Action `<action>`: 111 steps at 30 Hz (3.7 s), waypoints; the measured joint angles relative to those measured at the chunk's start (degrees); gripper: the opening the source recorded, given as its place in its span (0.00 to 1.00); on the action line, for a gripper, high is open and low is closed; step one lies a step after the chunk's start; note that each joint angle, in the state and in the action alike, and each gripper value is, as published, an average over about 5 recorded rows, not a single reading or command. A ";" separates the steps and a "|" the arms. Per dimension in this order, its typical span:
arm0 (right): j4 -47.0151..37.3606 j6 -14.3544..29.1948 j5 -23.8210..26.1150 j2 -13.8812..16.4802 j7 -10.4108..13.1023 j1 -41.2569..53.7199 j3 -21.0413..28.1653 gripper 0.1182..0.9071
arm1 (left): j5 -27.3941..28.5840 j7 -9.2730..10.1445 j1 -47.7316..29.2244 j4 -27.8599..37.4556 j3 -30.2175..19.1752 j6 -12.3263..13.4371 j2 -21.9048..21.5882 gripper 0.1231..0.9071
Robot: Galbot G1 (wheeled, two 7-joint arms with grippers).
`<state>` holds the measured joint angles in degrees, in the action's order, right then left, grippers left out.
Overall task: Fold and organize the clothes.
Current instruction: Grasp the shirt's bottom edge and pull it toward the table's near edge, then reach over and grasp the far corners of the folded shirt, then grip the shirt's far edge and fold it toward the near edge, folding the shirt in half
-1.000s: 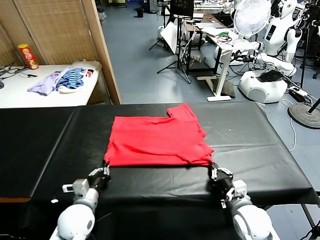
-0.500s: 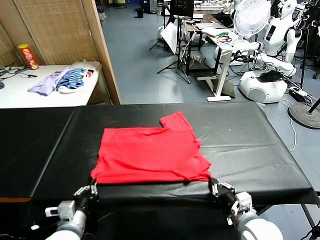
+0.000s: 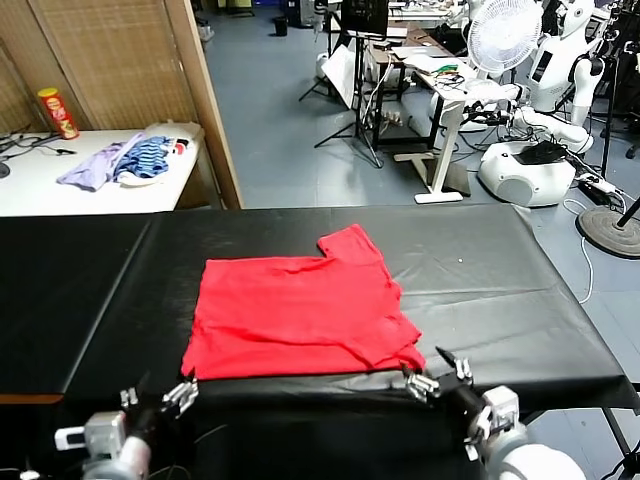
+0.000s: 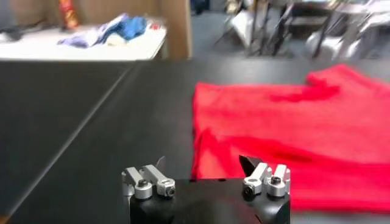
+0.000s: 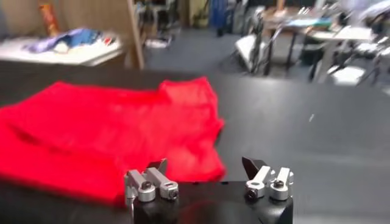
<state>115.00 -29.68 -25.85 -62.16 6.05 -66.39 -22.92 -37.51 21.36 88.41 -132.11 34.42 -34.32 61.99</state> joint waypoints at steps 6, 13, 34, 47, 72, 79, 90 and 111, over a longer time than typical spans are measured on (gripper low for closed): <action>-13.45 -0.05 -1.02 -1.23 1.66 15.18 7.52 0.86 | -7.65 0.88 -14.68 9.12 -4.21 -1.77 -4.74 0.86; -29.41 -1.48 -2.83 -4.40 2.18 29.43 15.12 0.86 | -13.04 0.56 -29.40 23.16 -11.59 -4.68 -6.89 0.86; -55.53 -3.54 -3.89 -16.22 -2.01 43.79 19.62 0.61 | -11.38 -6.84 -47.96 51.18 -18.78 -5.20 -2.93 0.69; -56.66 1.38 -2.69 -17.23 -3.80 42.55 18.60 0.00 | -9.76 -11.35 -47.86 52.75 -18.18 -3.48 -2.70 0.03; -19.62 -3.76 -13.26 -1.27 -3.14 19.96 10.60 0.01 | -8.06 -4.20 -30.93 30.33 -9.63 -4.96 -7.22 0.00; -13.66 -5.97 -13.80 1.46 -2.22 14.57 9.09 0.01 | -6.92 -3.13 -26.18 26.32 -7.23 -6.13 -7.28 0.00; -5.59 -9.28 -14.38 4.52 -0.28 7.49 7.49 0.01 | -5.31 -2.77 -18.17 17.32 -3.63 -6.34 -7.24 0.00; 1.30 -11.34 -13.26 6.27 -0.40 0.24 3.86 0.43 | -0.81 -3.15 -5.53 8.87 -0.15 -7.24 -4.60 0.32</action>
<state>116.30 -41.02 -39.12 -55.89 5.65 -66.15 -19.06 -38.33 18.21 82.89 -123.24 34.27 -41.56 57.39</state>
